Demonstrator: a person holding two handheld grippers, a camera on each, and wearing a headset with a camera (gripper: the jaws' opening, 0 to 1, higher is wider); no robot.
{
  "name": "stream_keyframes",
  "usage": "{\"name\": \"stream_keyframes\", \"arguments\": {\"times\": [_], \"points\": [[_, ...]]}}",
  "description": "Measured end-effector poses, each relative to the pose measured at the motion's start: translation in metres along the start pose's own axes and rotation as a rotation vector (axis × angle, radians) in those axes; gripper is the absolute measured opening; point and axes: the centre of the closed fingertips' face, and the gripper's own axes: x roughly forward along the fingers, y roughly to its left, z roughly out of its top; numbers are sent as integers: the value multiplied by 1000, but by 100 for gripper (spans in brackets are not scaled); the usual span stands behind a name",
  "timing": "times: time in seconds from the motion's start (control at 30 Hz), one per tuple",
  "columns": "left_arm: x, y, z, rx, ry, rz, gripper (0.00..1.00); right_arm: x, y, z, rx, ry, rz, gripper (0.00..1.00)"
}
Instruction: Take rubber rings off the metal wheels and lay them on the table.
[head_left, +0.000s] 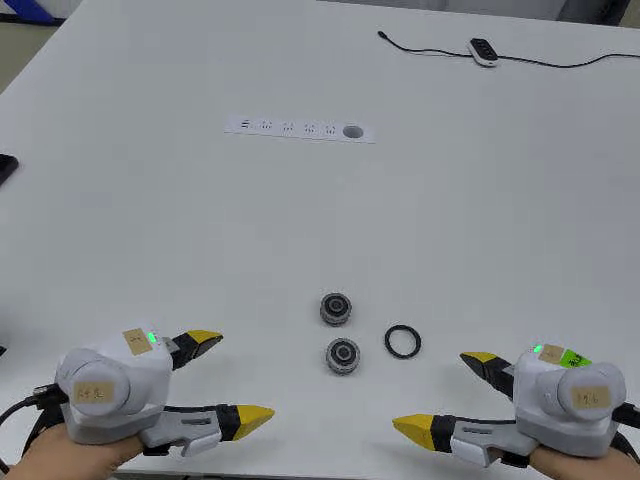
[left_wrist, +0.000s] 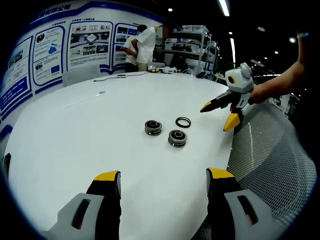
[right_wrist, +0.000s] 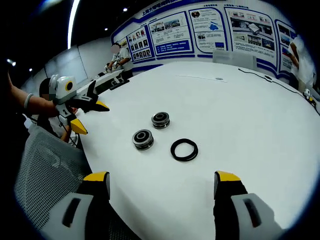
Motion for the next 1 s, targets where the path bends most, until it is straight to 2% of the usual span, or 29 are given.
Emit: {"name": "stream_keyframes", "arguments": {"times": [0.1,0.33,0.6,1.0], "points": [[-3,1,-4,-23,-3,8,76,0,4,-1,-26,-4,-4,91],[-9,1,-7,-29,-8,21,82,-1,7,0,-58,-26,-16,99],[-13,5,-6,-37,-21,54,91,-3,5,1,-57,-40,-33,99],[-14,7,-8,-54,-12,71,91,-6,2,4,-52,-43,-34,99]]}}
